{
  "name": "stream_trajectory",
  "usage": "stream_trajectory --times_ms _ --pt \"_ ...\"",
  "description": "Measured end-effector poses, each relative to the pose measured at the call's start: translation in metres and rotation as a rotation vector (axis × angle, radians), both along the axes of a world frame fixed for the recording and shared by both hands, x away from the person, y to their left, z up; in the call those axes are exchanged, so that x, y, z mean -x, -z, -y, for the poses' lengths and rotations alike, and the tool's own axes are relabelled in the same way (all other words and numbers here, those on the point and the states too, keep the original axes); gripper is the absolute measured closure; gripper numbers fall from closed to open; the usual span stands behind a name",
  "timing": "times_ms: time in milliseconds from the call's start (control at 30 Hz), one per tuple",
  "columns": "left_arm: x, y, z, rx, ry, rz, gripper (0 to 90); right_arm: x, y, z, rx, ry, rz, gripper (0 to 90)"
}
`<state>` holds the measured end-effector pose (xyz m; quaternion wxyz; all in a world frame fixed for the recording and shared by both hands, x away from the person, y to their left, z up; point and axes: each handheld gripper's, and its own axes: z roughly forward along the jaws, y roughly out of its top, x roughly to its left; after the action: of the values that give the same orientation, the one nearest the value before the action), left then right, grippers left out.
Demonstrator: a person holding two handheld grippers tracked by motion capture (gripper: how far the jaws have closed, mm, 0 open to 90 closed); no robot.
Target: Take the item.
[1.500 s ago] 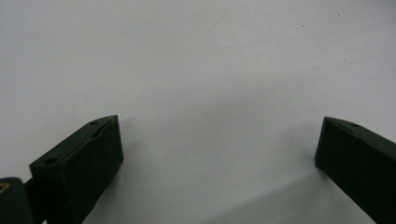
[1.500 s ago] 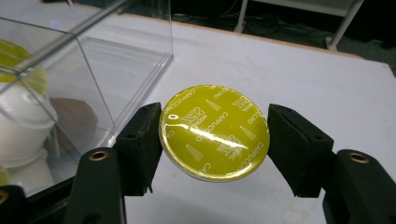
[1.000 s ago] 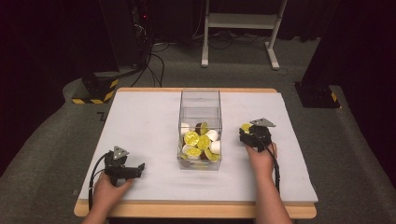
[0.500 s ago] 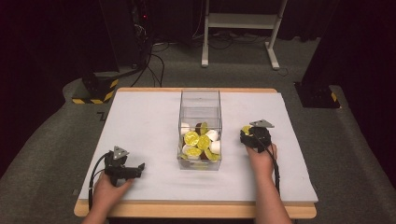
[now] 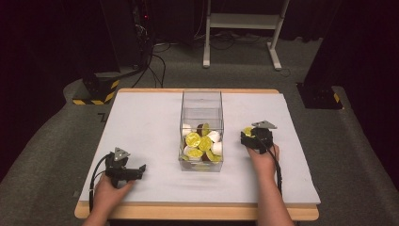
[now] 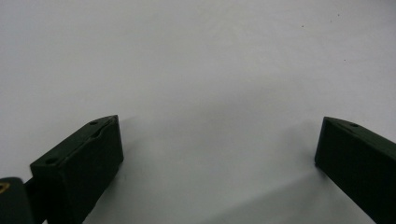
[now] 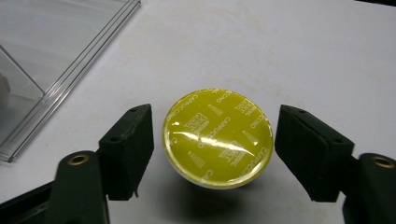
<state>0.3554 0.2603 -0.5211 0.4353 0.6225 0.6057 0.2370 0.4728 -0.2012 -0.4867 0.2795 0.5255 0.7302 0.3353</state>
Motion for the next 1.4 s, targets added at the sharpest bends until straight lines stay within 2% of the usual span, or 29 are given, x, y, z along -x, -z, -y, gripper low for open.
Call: stream_trajectory --times_ms 333,767,1400 --pt "0.0 0.0 0.0 0.0 0.0 0.0 1.3 0.004 -0.007 0.001 -0.047 0.001 0.013 22.1" --pt "0.0 0.0 0.0 0.0 0.0 0.0 1.3 0.013 -0.019 -0.002 -0.066 -0.011 0.045 22.3" --pt "0.0 0.0 0.0 0.001 0.0 0.0 1.3 0.029 -0.034 -0.006 -0.059 -0.027 0.085 22.7"
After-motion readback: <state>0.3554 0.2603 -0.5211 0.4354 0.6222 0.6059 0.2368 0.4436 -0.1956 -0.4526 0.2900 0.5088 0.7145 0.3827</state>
